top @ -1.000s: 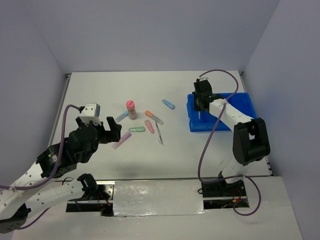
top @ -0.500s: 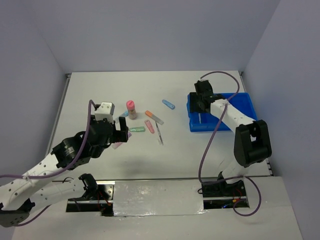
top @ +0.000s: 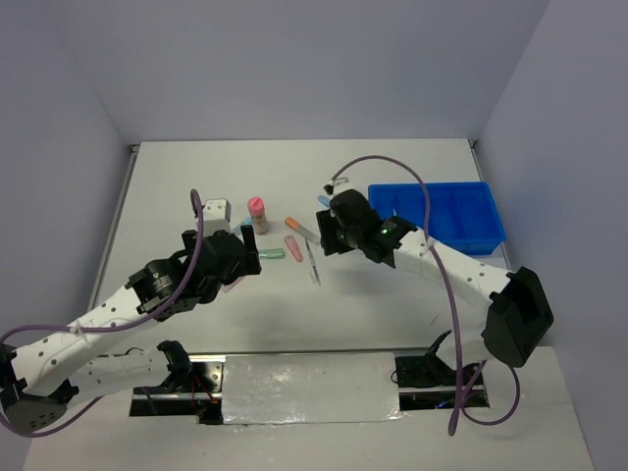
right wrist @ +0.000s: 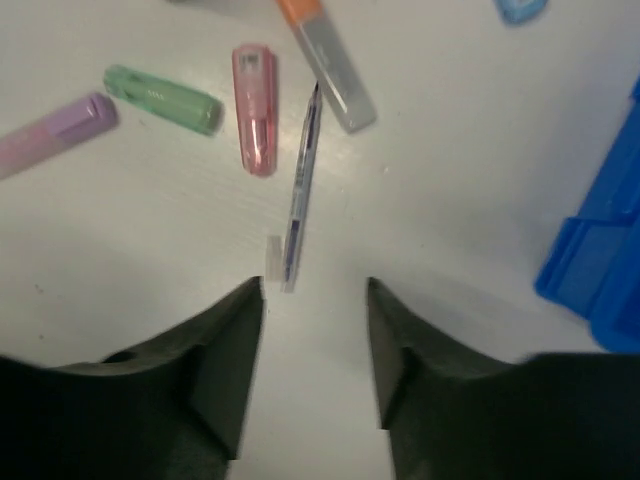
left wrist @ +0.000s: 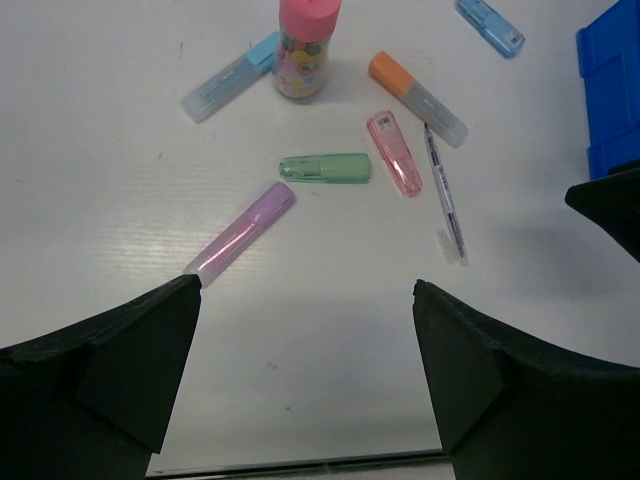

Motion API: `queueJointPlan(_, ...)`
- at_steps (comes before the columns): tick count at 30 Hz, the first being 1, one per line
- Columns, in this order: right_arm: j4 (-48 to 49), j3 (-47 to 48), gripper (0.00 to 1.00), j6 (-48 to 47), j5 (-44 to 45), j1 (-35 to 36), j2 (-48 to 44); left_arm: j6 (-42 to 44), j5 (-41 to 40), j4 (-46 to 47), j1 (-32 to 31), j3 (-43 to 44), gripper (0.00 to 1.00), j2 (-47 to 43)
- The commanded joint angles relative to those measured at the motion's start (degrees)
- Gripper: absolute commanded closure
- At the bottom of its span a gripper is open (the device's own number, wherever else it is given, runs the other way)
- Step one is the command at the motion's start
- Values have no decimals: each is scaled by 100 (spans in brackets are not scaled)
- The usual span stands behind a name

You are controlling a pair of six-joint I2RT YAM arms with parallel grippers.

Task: Sort the stationery into containers
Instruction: Pick up the pen from the center of the board.

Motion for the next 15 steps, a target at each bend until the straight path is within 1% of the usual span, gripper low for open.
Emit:
queueJointPlan(1,341,-127,52,368,116,251,539,-509,43,-37,31,196,1,97)
queueJointPlan(3,333,66,58,368,248,427,874,-491,166,-46,22,205,1,149)
queueJointPlan(4,316,145,58,368,257,454,1224,-439,201,-46,31,205,1,150)
queueJointPlan(12,192,980,58,219,143,489,2579,-342,237,-327,48,56,1,-140)
queueJointPlan(15,157,1183,58,158,177,481,2835,-324,237,-336,48,-58,1,-281)
